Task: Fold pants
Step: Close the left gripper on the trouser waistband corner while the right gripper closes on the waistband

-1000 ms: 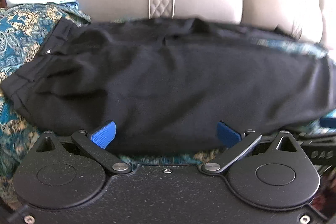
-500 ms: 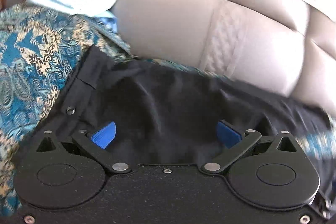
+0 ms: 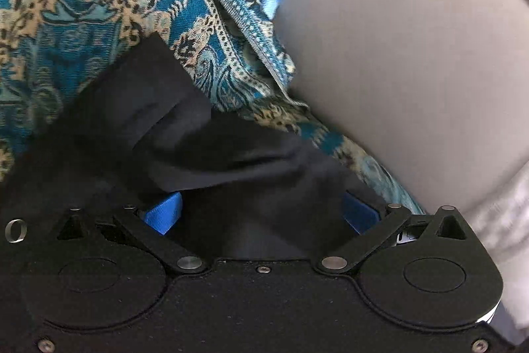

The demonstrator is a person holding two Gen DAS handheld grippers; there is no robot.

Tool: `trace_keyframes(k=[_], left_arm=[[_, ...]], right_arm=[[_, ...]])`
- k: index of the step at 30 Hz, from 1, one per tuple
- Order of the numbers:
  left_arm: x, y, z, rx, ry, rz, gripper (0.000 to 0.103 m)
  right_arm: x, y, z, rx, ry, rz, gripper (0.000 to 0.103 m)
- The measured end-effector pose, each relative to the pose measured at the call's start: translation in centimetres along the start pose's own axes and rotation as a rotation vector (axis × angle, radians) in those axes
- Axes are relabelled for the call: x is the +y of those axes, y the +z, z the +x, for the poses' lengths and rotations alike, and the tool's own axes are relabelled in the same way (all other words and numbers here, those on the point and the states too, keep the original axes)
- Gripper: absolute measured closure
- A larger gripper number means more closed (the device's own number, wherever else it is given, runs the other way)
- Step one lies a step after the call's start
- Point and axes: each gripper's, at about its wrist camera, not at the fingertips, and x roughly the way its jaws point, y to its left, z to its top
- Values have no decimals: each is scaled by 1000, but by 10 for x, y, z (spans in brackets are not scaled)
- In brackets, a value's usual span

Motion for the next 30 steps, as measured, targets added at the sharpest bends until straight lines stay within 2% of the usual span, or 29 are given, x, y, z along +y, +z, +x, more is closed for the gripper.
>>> trace_keyframes(k=[3, 6, 9, 11, 12, 13, 14, 15, 16, 18, 21, 26, 30], left_arm=[[-16, 2, 13, -48, 77, -16, 0], [-27, 5, 28, -39, 136, -22, 0], [-39, 7, 44, -10, 234, 49, 0], [-41, 3, 44, -14, 250, 78, 5], [-39, 0, 38, -33, 245, 63, 21], [-37, -2, 31, -57, 235, 41, 43], [-34, -4, 23, -70, 229, 25, 55], [-31, -7, 14, -81, 238, 28, 82], [-28, -8, 7, -85, 230, 44, 90], [-20, -11, -9, -95, 162, 66, 94], [-5, -13, -35, -108, 69, 72, 96], [30, -17, -80, -149, -63, 157, 96], [69, -48, -123, -193, -160, 202, 96]], right_arm=[[-3, -4, 2, 3, 9, -18, 0], [-3, -7, 1, -6, -8, -44, 0], [-4, -8, 1, -5, -2, -53, 0], [-5, -8, 0, -14, -3, -56, 0], [-5, -8, 0, -21, -8, -56, 0], [-6, -7, -1, -28, -12, -55, 0], [-6, -6, -1, -32, -10, -53, 0], [-6, -6, -1, -29, 0, -48, 0], [-7, -5, 0, -21, 10, -36, 0], [-8, -6, 1, -4, 21, -5, 0], [-7, -6, 2, 25, 56, 16, 0], [-6, -6, -3, 38, 125, 90, 4], [-6, -5, -7, 54, 178, 168, 9]])
